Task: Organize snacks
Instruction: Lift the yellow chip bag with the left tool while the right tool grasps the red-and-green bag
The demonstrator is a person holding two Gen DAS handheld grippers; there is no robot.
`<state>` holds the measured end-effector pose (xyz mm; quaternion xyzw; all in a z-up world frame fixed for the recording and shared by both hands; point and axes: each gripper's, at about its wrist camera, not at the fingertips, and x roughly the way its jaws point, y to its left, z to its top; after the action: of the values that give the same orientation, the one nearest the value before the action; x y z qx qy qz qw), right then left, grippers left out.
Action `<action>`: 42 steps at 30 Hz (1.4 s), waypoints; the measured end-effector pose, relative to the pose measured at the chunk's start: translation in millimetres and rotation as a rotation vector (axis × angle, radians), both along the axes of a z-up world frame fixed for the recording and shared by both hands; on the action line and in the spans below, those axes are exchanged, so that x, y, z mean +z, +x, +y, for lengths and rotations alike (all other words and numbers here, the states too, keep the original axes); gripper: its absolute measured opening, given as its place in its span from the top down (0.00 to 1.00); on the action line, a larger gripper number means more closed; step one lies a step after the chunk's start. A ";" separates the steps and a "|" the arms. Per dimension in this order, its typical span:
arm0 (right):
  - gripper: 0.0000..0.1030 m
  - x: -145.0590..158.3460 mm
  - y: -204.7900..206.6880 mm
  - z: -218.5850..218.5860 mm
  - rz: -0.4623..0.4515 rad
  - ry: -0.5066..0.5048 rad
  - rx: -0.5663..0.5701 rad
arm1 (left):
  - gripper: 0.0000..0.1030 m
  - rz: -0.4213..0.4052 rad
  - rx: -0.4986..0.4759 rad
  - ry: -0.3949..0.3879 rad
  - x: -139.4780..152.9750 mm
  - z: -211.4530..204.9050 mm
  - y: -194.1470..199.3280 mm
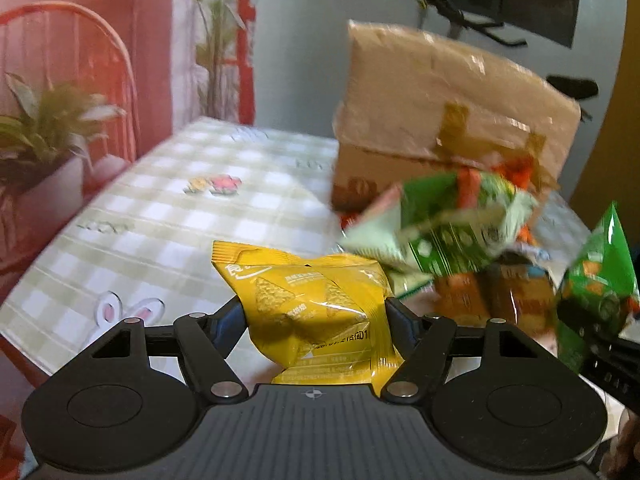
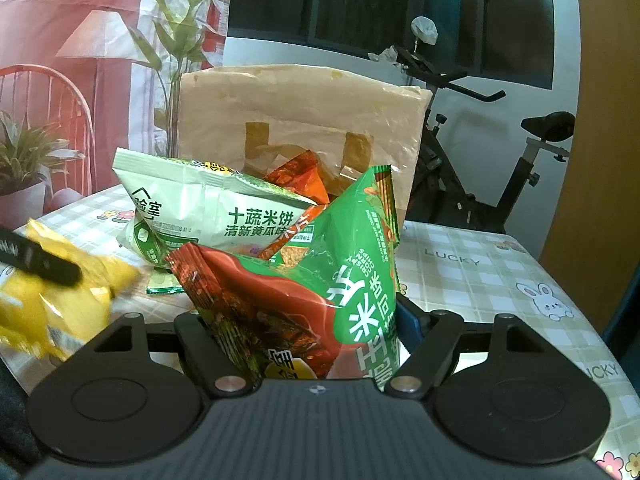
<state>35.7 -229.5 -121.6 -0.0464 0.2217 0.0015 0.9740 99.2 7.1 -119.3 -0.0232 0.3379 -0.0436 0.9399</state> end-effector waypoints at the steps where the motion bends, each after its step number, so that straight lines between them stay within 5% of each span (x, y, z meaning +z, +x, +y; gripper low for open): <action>1: 0.26 0.1 -0.8 0.2 -0.002 0.000 0.000 | 0.28 -0.011 0.006 0.000 2.1 0.6 -0.6; 19: 0.26 22.9 -7.9 -16.1 -0.070 0.037 -0.048 | 0.28 -0.191 0.086 -0.036 50.5 20.8 -6.0; 30: 0.26 84.4 13.7 -46.0 -0.185 0.116 -0.058 | 0.28 -0.360 0.030 -0.019 109.8 4.3 23.3; 42: 0.26 147.2 60.5 -62.1 -0.303 0.107 -0.018 | 0.28 -0.410 -0.075 -0.026 139.2 -32.5 78.5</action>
<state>96.2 -291.6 25.6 0.0076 0.0723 -0.0025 0.9974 177.7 -25.4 20.0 -0.0134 0.1395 -0.0864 0.9864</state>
